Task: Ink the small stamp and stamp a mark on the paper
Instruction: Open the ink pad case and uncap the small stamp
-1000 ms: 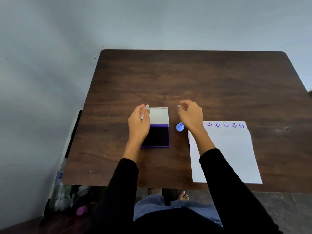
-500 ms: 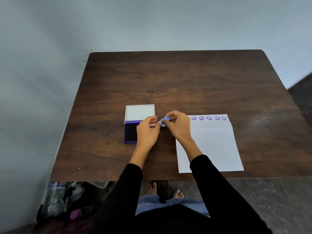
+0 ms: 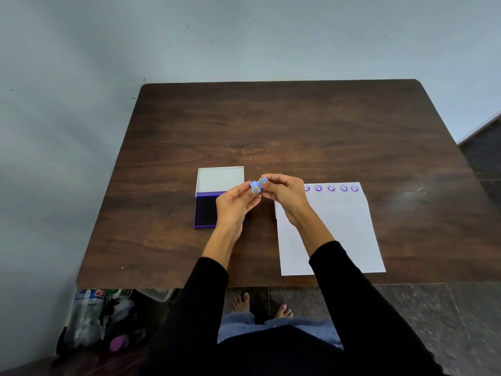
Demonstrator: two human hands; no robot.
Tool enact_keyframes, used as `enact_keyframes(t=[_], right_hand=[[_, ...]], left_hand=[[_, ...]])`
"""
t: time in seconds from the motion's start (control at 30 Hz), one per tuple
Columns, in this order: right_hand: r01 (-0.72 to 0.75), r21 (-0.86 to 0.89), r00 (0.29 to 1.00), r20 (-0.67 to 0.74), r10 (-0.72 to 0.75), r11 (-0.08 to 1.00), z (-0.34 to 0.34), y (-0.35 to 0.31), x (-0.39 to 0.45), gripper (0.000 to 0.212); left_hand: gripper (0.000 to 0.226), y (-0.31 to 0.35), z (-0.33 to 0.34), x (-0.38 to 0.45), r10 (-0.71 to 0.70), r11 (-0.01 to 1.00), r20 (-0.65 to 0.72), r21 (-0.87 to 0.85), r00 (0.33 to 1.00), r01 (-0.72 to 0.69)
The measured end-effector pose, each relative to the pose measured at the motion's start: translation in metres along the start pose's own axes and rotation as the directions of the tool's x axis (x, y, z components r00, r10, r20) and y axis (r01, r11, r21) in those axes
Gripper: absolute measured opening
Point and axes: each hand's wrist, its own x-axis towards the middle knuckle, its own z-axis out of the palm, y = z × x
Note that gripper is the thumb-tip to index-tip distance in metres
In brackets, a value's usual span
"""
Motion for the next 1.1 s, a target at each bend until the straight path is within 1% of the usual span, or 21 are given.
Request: enact_keyframes(t=[0.17, 0.3, 0.4, 0.5, 0.57, 0.73, 0.83, 1.03, 1.1], right_hand=[[0.065, -0.056, 0.997, 0.054, -0.062, 0.996, -0.003, -0.003, -0.001, 0.027], [0.076, -0.082, 0.994, 0.085, -0.069, 0.994, -0.005, -0.003, 0.000, 0.032], [0.000, -0.042, 0.999, 0.051, 0.002, 0.999, -0.002, -0.002, -0.001, 0.037], [0.002, -0.099, 1.000, -0.018, -0.004, 0.995, 0.000, 0.001, -0.001, 0.032], [0.006, -0.082, 1.000, -0.018, -0.007, 0.997, 0.000, 0.002, 0.000, 0.031], [0.042, -0.087, 0.998, 0.043, -0.039, 0.995, -0.003, 0.000, -0.002, 0.029], [0.065, -0.090, 0.994, 0.090, -0.057, 0.994, -0.005, 0.000, -0.003, 0.031], [0.099, -0.067, 0.987, 0.136, -0.089, 0.993, -0.013, 0.001, 0.000, 0.033], [0.121, -0.056, 0.982, 0.153, -0.111, 0.991, -0.016, 0.001, 0.000, 0.034]], left_hand=[[0.034, 0.001, 0.002, 0.001, 0.016, 1.000, -0.003, -0.011, 1.000, -0.016], [0.034, -0.001, 0.003, 0.001, 0.033, 0.999, -0.009, -0.006, 0.999, -0.033], [0.033, -0.003, 0.004, 0.001, 0.087, 0.996, 0.004, 0.034, 0.996, -0.087], [0.032, -0.004, 0.004, 0.000, 0.110, 0.991, 0.021, 0.075, 0.994, -0.112], [0.032, -0.005, 0.003, 0.000, 0.097, 0.992, 0.017, 0.074, 0.995, -0.098], [0.029, -0.005, -0.002, 0.000, 0.051, 0.999, 0.019, 0.006, 0.998, -0.052], [0.029, -0.005, -0.002, 0.001, 0.028, 0.999, 0.010, -0.025, 1.000, -0.028], [0.030, -0.005, 0.003, 0.000, -0.002, 0.999, 0.044, -0.044, 0.999, 0.004], [0.028, -0.004, 0.003, 0.000, -0.021, 0.997, 0.077, -0.066, 0.997, 0.026]])
